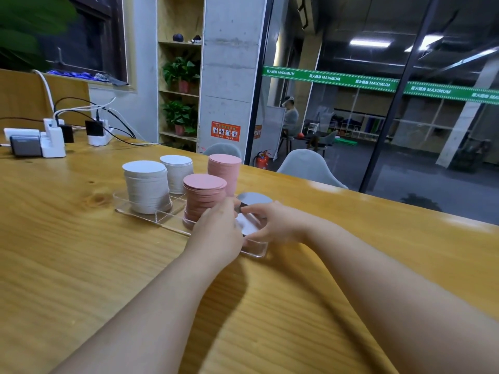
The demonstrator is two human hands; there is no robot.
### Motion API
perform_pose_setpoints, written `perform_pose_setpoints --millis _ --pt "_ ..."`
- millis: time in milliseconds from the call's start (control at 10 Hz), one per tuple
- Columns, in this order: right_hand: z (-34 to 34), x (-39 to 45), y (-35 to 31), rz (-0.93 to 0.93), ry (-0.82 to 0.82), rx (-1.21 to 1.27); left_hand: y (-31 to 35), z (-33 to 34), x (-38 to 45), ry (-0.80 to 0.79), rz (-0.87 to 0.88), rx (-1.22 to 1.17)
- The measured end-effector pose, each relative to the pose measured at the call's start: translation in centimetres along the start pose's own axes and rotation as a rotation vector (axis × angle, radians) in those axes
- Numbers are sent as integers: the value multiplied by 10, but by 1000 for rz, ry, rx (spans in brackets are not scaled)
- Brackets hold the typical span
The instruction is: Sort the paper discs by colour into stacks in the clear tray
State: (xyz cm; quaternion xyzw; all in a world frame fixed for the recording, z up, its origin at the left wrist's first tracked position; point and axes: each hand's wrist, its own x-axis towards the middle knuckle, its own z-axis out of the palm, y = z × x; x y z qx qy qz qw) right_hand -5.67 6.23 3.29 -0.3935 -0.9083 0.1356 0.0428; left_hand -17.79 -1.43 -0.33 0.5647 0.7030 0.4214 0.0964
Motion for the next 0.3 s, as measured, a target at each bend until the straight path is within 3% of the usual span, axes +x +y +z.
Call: perform_pose_setpoints --millis 200,300 --pt "4 3 6 -23 20 29 2 2 -1 -28 32 105" --pt "-1 -2 6 -41 161 162 -1 2 2 -17 34 83"
